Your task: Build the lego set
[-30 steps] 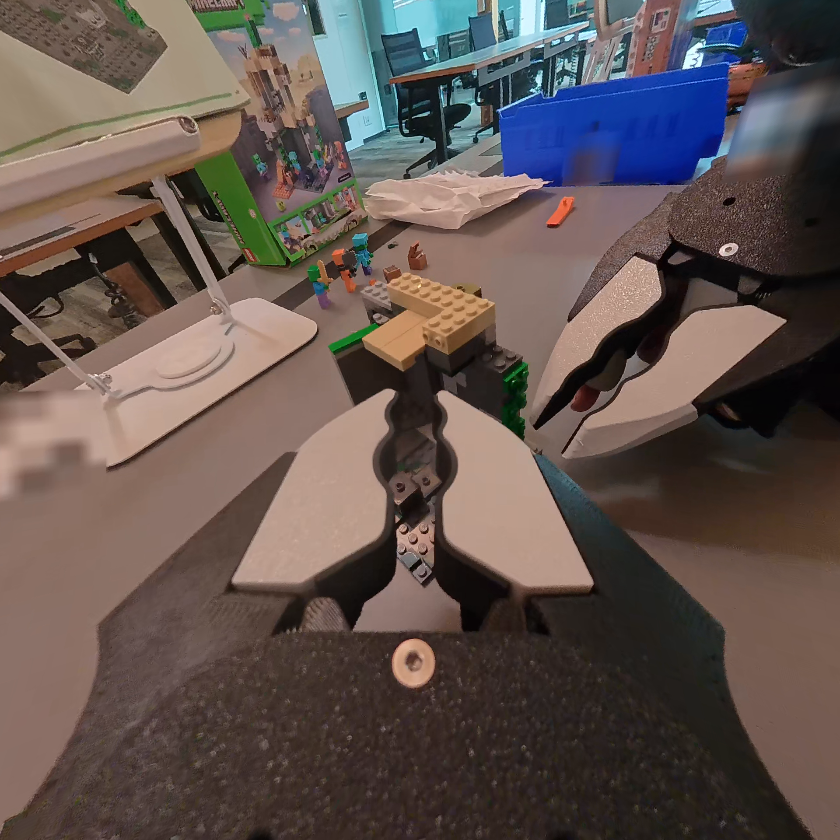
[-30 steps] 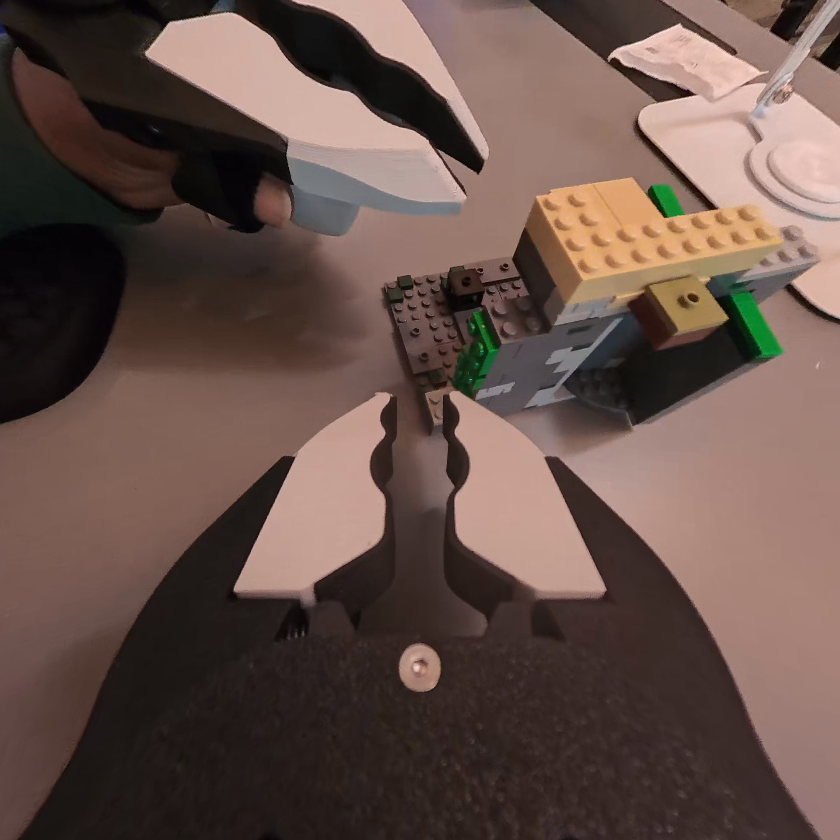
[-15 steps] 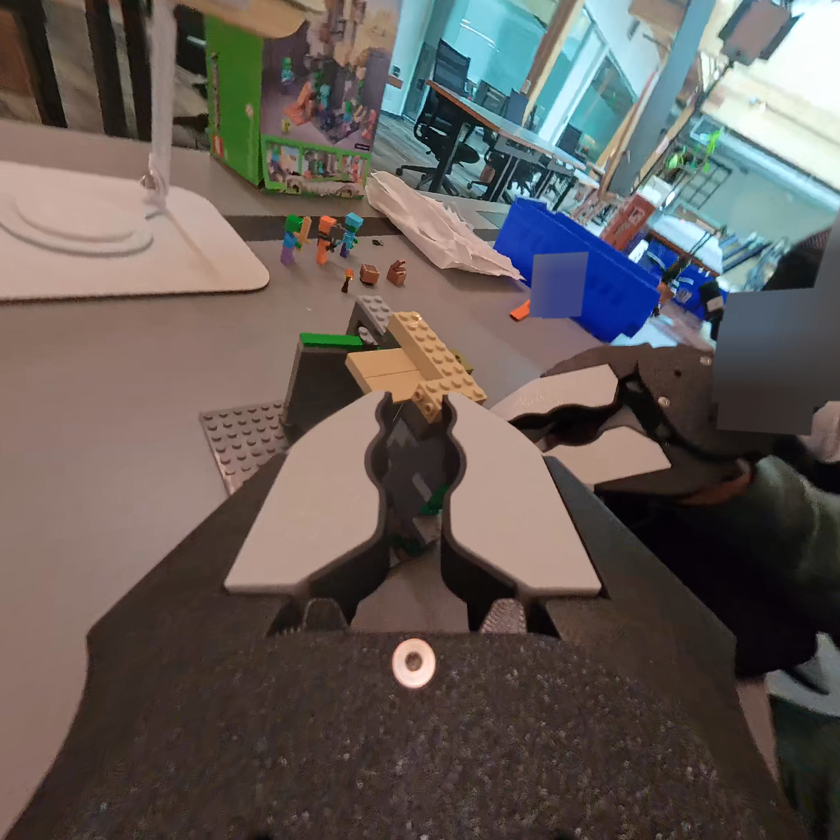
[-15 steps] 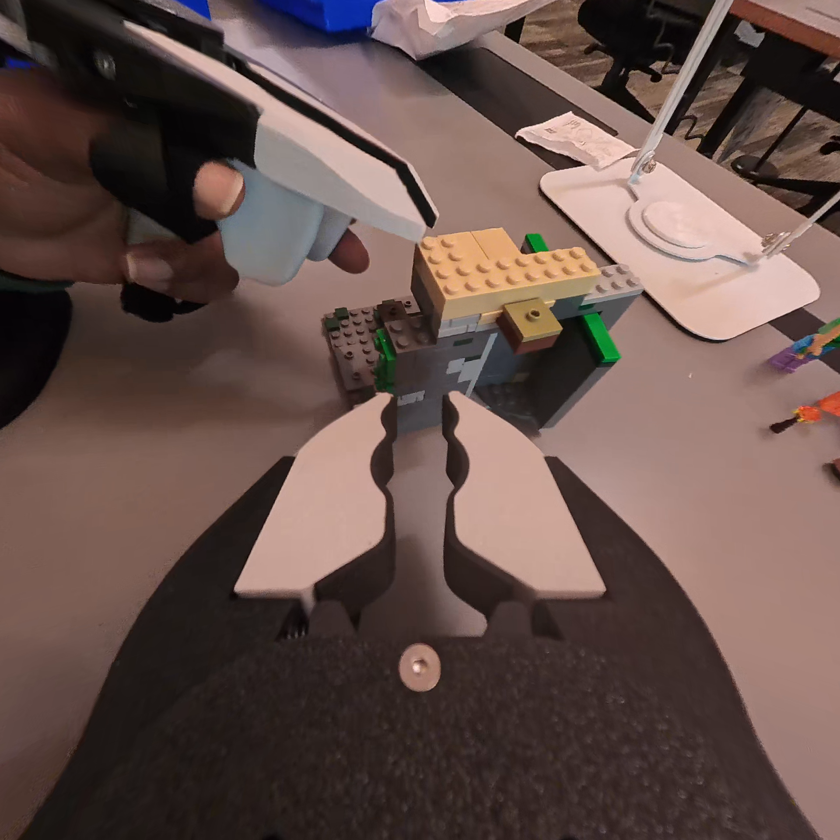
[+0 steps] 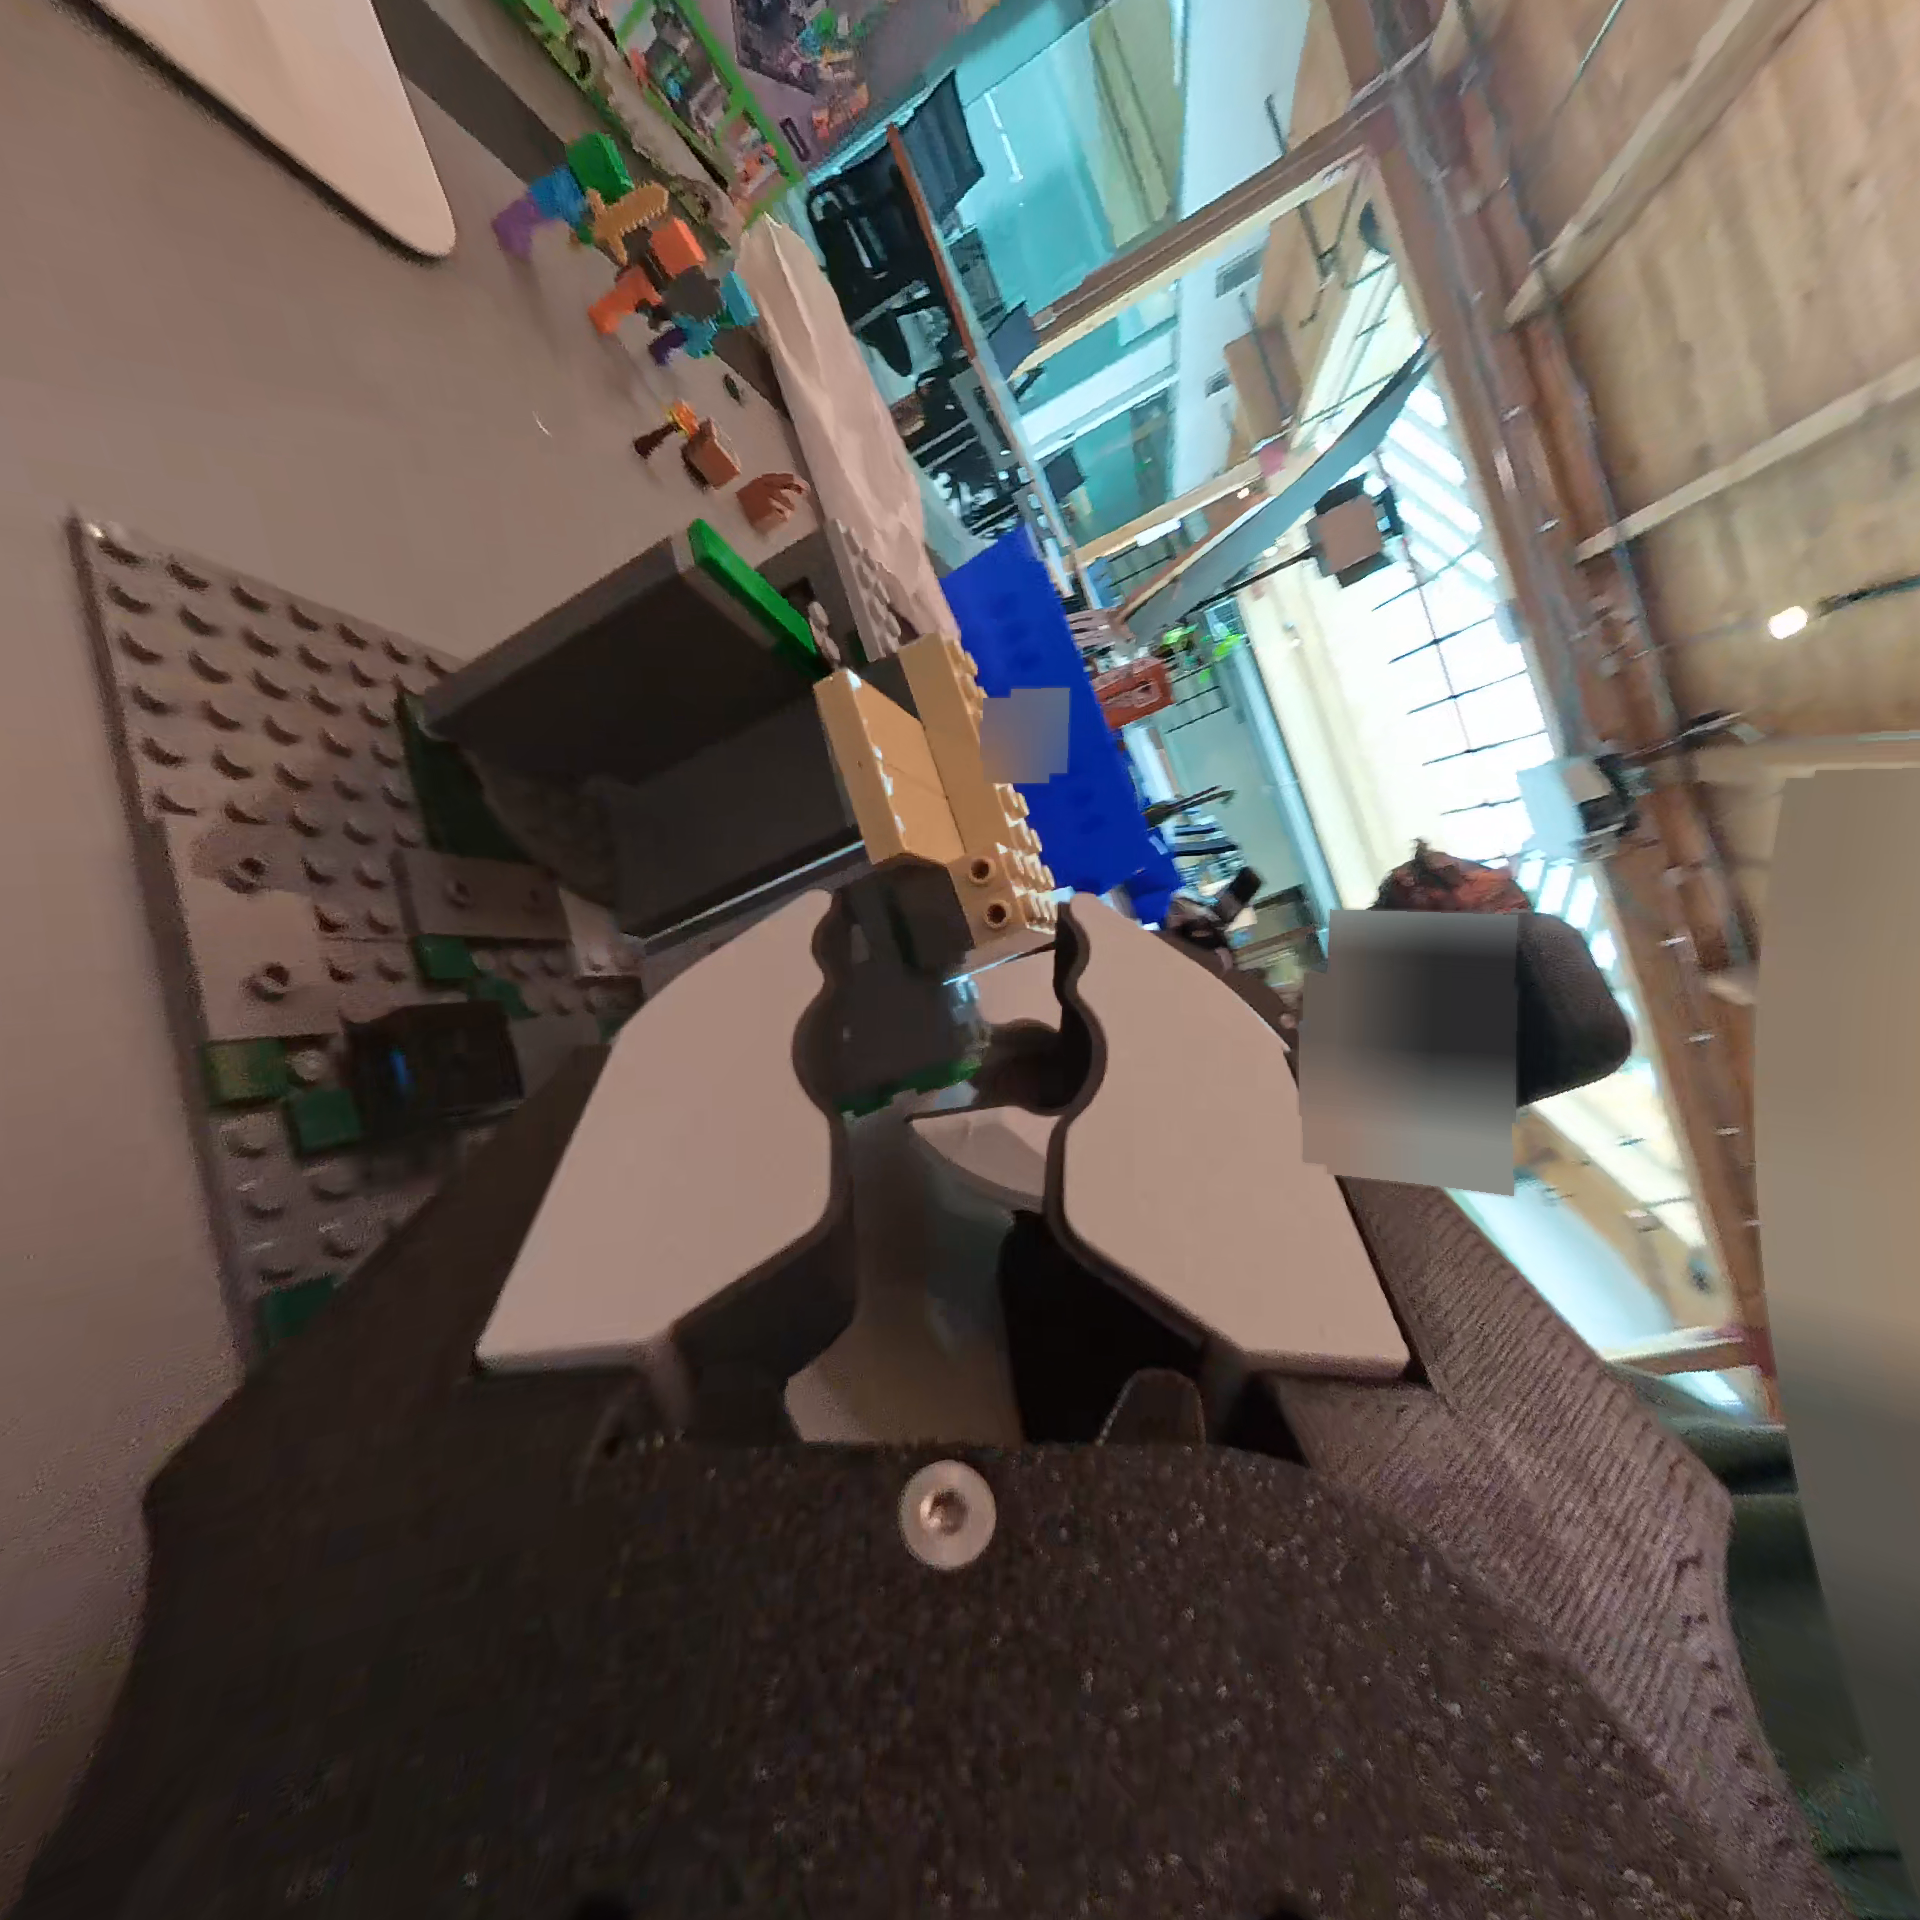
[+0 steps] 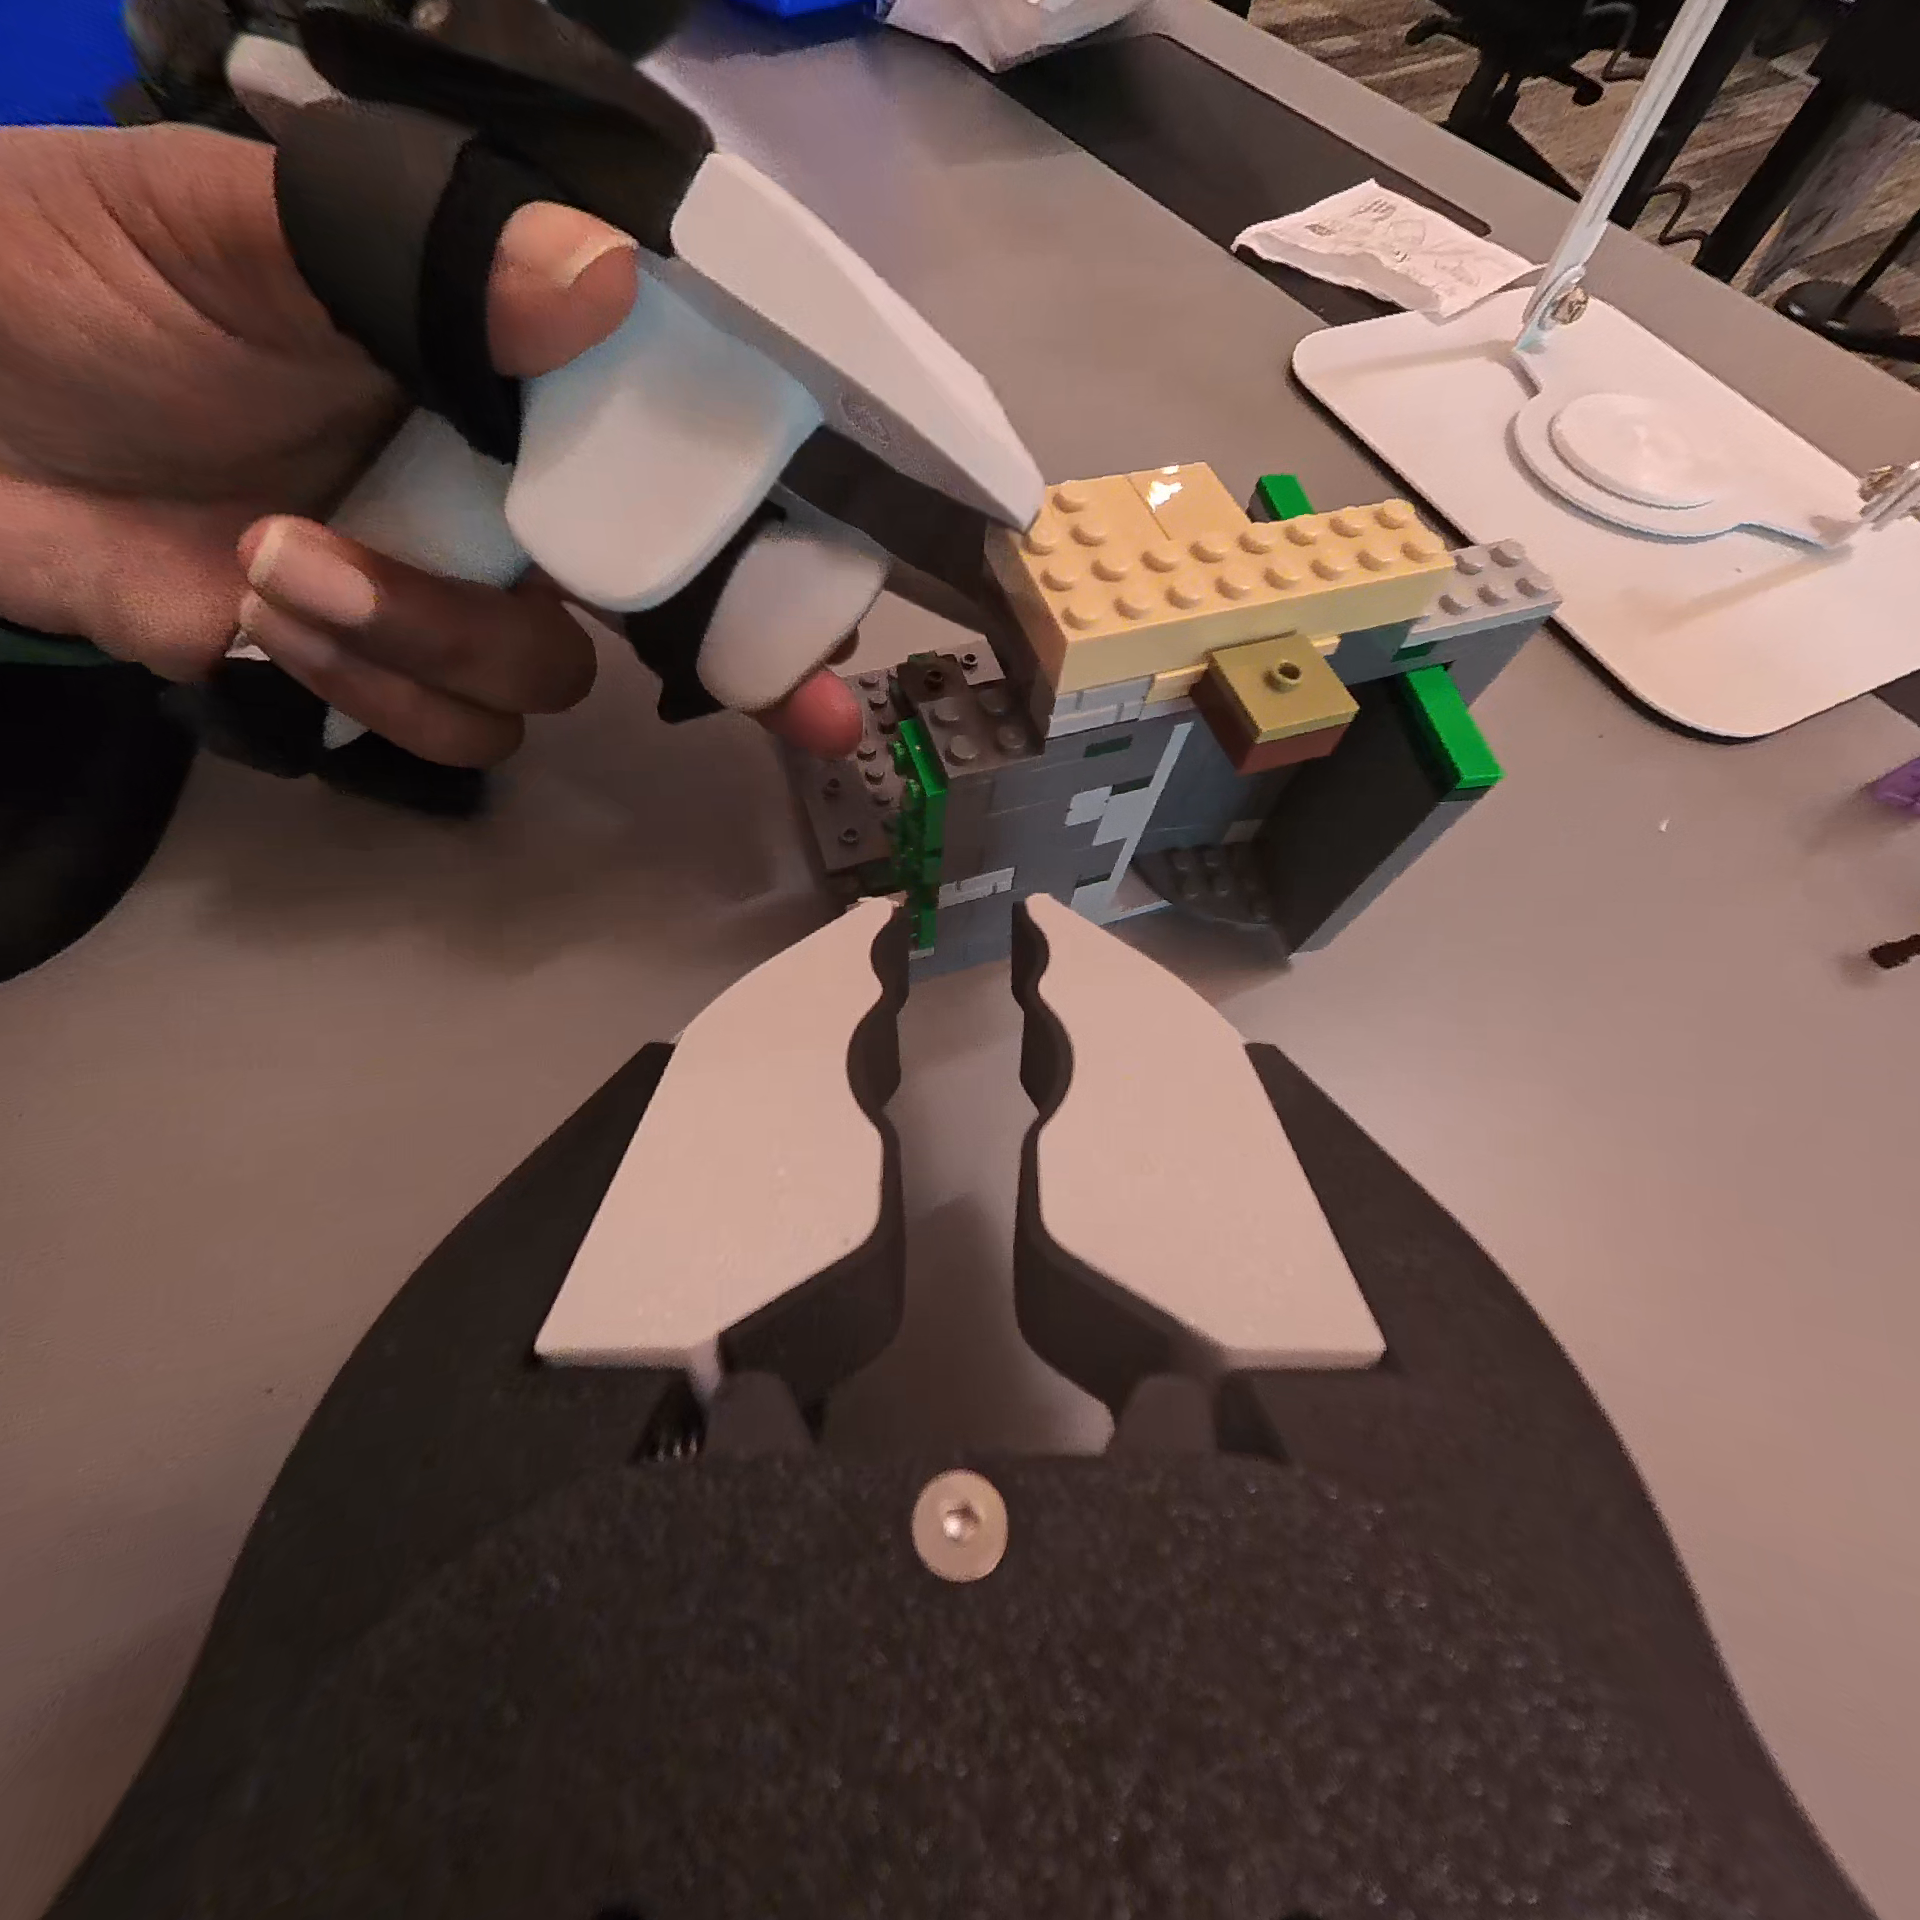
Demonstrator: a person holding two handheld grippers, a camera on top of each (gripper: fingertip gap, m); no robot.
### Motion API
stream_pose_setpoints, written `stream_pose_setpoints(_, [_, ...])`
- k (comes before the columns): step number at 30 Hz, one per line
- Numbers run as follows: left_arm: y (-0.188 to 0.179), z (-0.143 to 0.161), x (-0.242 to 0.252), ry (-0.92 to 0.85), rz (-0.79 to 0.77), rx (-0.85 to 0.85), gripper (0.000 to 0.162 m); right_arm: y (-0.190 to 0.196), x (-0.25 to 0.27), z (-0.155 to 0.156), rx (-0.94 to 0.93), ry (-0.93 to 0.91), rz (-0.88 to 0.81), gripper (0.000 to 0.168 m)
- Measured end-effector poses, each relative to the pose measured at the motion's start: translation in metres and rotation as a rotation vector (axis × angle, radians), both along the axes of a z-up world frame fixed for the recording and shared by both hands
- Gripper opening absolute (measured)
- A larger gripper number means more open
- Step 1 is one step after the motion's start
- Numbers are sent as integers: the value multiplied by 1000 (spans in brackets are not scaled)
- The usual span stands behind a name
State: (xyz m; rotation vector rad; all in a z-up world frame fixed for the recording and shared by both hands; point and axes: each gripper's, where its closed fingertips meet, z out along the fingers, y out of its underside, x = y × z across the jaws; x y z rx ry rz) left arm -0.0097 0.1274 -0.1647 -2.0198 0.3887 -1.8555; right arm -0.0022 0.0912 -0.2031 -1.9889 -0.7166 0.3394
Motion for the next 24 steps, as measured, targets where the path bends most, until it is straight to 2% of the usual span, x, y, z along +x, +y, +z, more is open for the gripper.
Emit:
stream_pose_setpoints(1, [-1, 0, 1, -19, -9, -31, 37, 0, 0, 0, -3, 1, 3, 18])
stream_pose_setpoints(4, [-5, -1, 6, -53, -35, -95, 36, -1, -1, -2, -7, 0, 7, 18])
stream_pose_setpoints(6, [-6, 1, 6, -73, -39, -107, 29, -1, -1, -2, -8, 0, 9, 18])
stream_pose_setpoints(24, [-7, 0, 11, -92, -8, -157, 26, 1, 2, -3, -6, 2, -4, 18])
